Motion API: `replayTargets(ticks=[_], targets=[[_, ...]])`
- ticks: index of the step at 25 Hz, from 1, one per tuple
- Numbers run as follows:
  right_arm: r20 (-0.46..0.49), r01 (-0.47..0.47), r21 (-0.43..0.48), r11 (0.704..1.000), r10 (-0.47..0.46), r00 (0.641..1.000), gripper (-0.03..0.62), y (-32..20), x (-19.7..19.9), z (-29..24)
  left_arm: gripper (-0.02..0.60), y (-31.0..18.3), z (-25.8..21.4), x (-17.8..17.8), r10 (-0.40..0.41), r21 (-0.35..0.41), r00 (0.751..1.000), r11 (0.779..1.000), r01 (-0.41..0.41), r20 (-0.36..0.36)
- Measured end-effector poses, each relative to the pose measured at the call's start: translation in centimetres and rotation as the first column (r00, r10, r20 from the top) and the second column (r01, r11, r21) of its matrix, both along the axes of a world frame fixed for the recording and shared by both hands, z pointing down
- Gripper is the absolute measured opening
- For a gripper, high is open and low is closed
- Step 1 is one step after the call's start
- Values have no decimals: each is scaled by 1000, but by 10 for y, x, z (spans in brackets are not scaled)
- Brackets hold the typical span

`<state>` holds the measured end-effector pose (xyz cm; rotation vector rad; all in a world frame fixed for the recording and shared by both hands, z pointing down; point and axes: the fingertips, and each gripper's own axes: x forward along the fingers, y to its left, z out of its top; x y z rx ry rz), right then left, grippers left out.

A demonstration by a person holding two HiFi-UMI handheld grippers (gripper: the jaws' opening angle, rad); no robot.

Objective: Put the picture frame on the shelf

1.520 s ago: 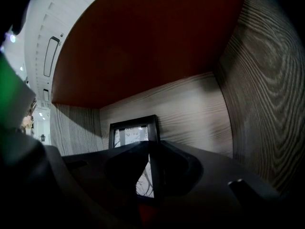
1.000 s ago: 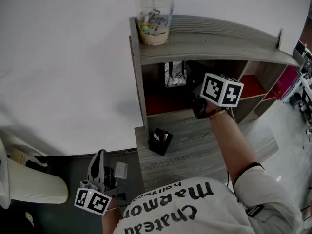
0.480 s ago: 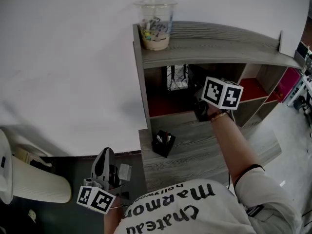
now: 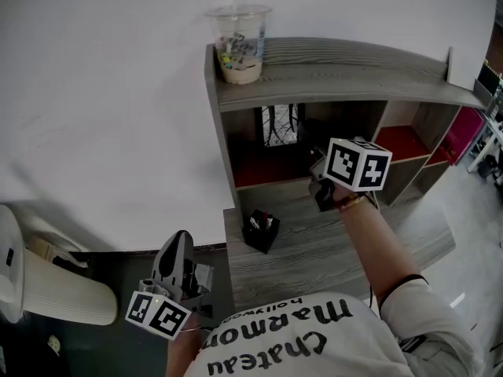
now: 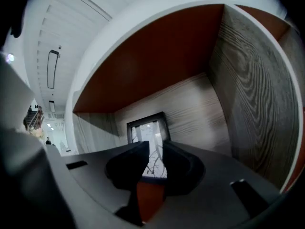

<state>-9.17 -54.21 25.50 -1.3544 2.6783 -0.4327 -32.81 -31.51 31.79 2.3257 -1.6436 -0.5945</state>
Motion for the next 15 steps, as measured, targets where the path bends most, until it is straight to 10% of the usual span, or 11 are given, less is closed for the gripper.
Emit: replayTargets(ticks=[15], targets=[[25, 155, 1, 988, -155, 988, 51, 92, 15, 2, 17, 32, -30, 80, 52, 36, 997, 998, -54, 57]])
